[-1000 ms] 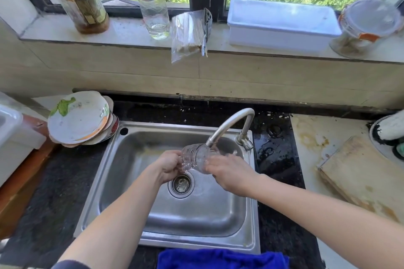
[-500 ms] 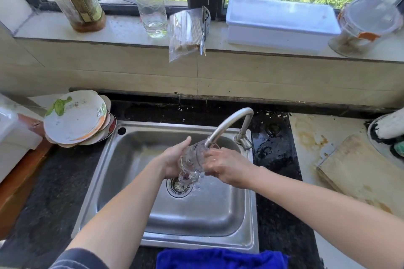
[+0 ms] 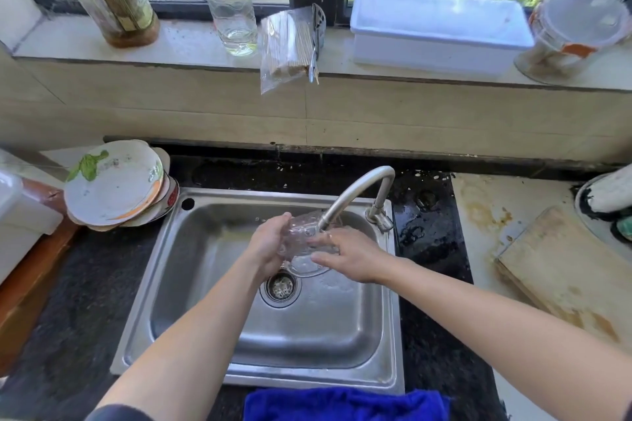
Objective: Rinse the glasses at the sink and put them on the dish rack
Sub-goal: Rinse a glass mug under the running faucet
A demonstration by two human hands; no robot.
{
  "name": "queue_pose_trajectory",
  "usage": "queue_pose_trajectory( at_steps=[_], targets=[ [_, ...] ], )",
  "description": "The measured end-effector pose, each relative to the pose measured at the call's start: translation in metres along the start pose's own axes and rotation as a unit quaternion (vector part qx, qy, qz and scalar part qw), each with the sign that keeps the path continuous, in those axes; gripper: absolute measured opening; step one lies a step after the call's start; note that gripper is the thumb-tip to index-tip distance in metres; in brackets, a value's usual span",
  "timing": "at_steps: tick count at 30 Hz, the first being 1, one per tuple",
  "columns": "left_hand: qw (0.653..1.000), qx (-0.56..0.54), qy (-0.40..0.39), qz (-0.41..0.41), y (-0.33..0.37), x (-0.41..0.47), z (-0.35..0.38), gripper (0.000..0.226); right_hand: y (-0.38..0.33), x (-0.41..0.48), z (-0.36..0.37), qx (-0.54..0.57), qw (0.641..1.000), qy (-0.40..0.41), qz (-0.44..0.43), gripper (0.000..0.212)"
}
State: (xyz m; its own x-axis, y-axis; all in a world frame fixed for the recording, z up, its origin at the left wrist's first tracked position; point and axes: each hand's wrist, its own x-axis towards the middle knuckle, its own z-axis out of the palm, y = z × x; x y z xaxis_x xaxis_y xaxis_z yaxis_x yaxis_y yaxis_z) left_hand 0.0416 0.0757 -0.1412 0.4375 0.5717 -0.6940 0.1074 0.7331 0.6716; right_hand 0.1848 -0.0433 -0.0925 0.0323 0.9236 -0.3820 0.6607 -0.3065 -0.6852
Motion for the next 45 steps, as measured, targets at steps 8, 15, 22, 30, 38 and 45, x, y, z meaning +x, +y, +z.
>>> queue_pose_trajectory(
  at_steps=[8,15,22,30,38,45],
  targets=[
    [0.968,0.130,-0.115,-0.182,0.010,-0.013,-0.005,0.047,0.002,-0.005,0.004,-0.125,0.989,-0.008,-0.074,0.024],
    [0.985,0.070,-0.085,-0.130,0.006,-0.023,0.002,0.032,0.006,-0.009,0.014,0.166,0.982,0.085,0.039,0.018],
    [0.977,0.203,-0.056,-0.038,0.030,-0.045,0.001,0.034,0.006,-0.012,0.008,0.541,0.820,0.085,0.166,0.017],
    [0.949,0.296,-0.111,-0.005,0.040,-0.058,0.011,0.039,0.007,0.000,0.007,0.687,0.649,0.098,0.313,0.037],
    [0.957,0.260,-0.112,0.059,0.041,-0.060,0.008,0.019,-0.003,0.015,0.017,0.678,0.647,0.124,0.325,0.037],
    [0.965,0.238,-0.103,-0.036,0.036,-0.059,-0.004,0.018,0.001,0.004,0.006,0.552,0.771,0.188,0.256,0.019]
  ],
)
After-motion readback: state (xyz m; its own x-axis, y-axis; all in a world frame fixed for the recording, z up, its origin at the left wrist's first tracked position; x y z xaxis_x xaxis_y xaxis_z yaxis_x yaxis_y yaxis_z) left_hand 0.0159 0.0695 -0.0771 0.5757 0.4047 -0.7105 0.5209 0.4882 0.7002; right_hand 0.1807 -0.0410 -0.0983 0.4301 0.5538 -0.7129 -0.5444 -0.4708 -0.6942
